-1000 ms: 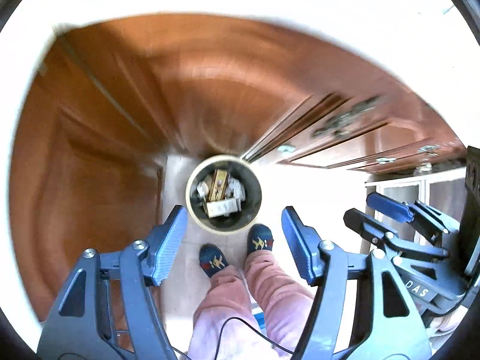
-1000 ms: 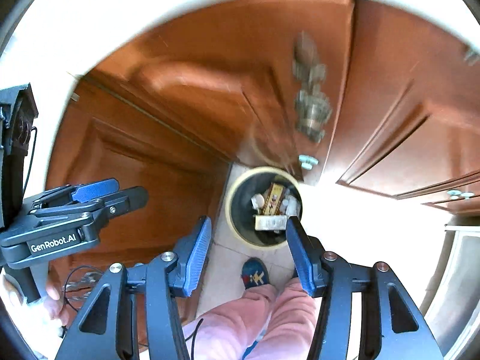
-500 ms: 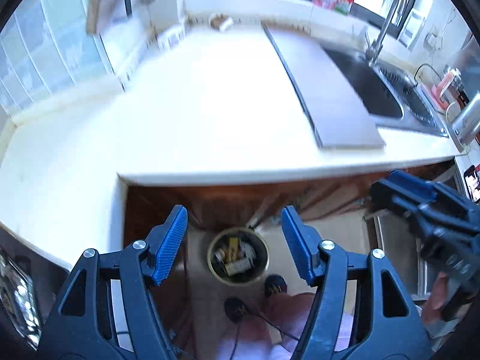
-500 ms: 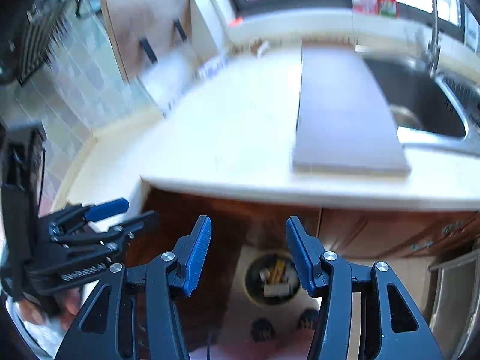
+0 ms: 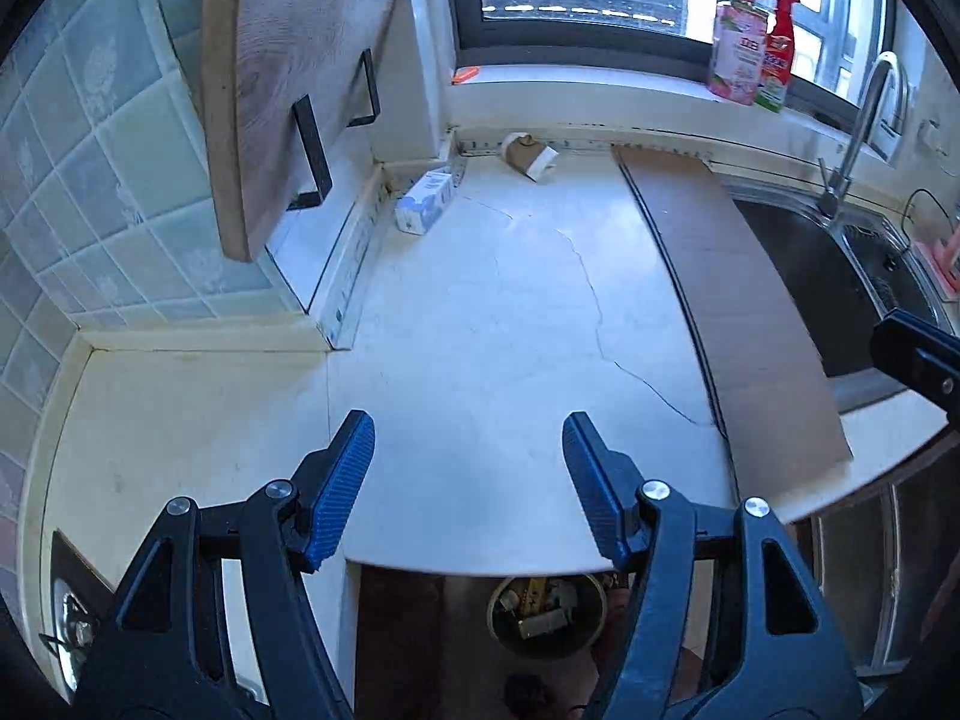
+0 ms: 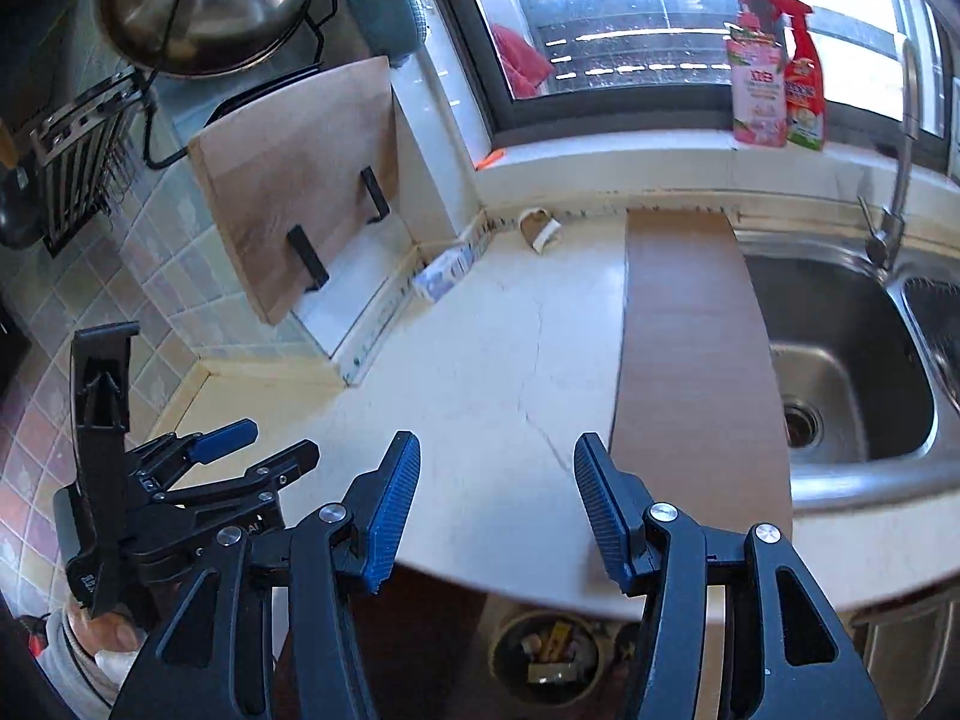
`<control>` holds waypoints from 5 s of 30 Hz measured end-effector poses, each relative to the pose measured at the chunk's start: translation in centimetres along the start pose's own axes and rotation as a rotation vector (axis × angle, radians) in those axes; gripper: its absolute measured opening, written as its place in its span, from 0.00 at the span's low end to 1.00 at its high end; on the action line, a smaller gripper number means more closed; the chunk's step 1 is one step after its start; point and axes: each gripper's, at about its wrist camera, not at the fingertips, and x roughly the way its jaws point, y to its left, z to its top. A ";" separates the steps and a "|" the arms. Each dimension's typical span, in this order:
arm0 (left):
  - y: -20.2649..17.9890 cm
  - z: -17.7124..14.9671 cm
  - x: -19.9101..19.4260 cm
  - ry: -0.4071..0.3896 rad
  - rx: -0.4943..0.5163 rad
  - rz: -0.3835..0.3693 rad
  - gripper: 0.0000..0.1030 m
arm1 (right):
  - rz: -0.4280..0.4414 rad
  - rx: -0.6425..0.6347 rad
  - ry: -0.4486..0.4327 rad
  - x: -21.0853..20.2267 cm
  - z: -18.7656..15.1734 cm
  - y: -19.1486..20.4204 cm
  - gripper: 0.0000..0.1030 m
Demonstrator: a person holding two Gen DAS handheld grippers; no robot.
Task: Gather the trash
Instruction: 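Raise both tools back up to the counter corner, then grasp the white-blue milk carton with the left tool while the right tool grasps the brown paper bag, then carry the carton and paper bag down over the floor bin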
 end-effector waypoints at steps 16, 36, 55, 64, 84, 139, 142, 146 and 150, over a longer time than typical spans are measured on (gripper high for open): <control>-1.4 15.2 20.9 0.062 -0.053 0.257 0.61 | 0.082 -0.021 0.158 29.1 21.3 -9.8 0.53; 0.6 20.0 34.0 0.098 -0.015 0.448 0.61 | 0.104 -0.081 0.204 48.3 25.3 -12.3 0.53; 0.8 20.0 37.0 0.114 0.002 0.470 0.61 | 0.094 -0.165 0.192 53.8 25.0 -10.0 0.53; -0.6 20.4 36.3 0.119 0.008 0.441 0.61 | 0.118 -0.208 0.188 54.3 24.4 -9.1 0.40; -3.1 22.4 34.8 0.168 0.031 0.338 0.60 | 0.139 -0.198 0.199 52.7 24.0 -10.1 0.29; -6.7 4.4 12.1 0.116 0.087 0.086 0.32 | 0.166 -0.145 0.124 19.2 5.9 -4.6 0.19; -6.7 0.5 8.3 0.104 0.087 0.042 0.32 | 0.140 -0.136 0.112 15.1 1.8 -2.8 0.19; -6.3 -5.1 4.3 0.109 0.092 -0.013 0.32 | 0.098 -0.120 0.107 10.6 -4.0 -1.0 0.19; -5.5 -10.3 1.6 0.117 0.078 -0.068 0.32 | 0.067 -0.095 0.118 6.8 -10.3 0.8 0.19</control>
